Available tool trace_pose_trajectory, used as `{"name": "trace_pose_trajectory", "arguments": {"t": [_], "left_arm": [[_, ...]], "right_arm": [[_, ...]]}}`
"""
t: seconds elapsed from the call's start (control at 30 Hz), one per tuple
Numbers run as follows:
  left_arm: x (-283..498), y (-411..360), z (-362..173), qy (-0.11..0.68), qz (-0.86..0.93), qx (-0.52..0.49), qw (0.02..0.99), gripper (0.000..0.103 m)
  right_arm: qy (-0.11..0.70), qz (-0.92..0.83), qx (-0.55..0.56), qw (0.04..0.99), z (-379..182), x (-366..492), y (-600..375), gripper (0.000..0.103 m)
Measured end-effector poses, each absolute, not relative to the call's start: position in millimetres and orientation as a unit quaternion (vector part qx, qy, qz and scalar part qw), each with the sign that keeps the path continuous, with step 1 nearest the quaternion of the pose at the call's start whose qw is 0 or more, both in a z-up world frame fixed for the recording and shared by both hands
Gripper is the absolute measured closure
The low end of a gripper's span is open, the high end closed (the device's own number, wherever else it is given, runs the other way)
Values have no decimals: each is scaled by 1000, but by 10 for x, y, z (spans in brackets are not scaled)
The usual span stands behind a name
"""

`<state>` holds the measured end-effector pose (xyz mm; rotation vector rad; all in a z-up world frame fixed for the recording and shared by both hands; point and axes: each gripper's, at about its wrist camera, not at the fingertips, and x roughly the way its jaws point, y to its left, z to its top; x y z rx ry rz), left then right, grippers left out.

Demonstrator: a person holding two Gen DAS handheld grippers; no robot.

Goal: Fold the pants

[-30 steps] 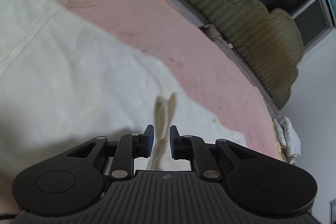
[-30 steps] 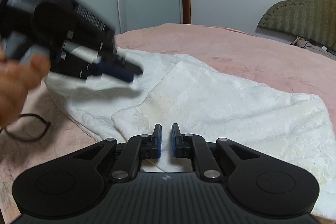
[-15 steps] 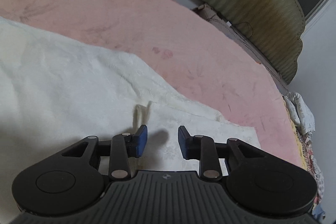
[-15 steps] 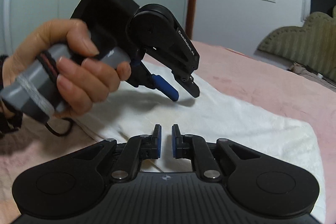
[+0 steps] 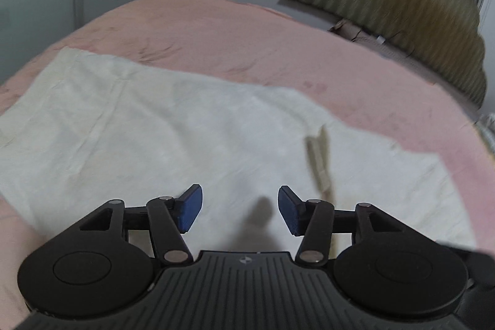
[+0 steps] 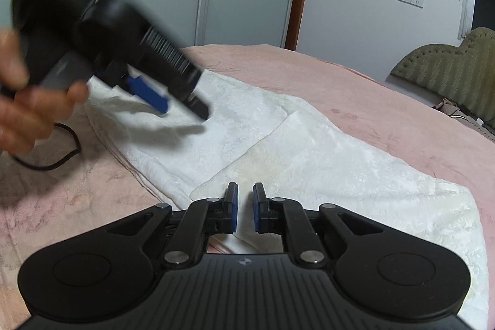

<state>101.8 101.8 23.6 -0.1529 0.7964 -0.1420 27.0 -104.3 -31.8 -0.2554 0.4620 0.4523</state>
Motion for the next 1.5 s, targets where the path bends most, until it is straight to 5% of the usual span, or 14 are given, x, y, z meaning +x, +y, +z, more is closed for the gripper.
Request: {"name": "trace_pose_trajectory", "arguments": {"t": [0.27, 0.37, 0.53, 0.63, 0.77, 0.93, 1.0, 1.5], "left_arm": [[660, 729, 66, 323, -48, 56, 943, 37], [528, 743, 74, 309, -46, 66, 948, 37], [438, 901, 63, 304, -12, 61, 951, 31], [401, 849, -1, 288, -4, 83, 954, 27], [395, 760, -42, 274, 15, 112, 955, 18], [437, 823, -40, 282, 21, 92, 955, 9], [443, 837, -42, 283, 21, 88, 955, 8], [461, 934, -49, 287, 13, 62, 956, 0]], "right_arm": [[236, 228, -98, 940, -301, 345, -1126, 88], [225, 211, -84, 948, -277, 314, -1190, 76], [229, 218, -36, 948, -253, 356, -1300, 75], [247, 204, -33, 947, -274, 420, -1315, 60], [262, 165, -22, 951, -299, 482, -1365, 23], [269, 154, -14, 951, -326, 496, -1422, 14], [273, 144, -14, 951, -336, 507, -1424, 0], [281, 158, 1, 947, -350, 542, -1462, 0]]}}
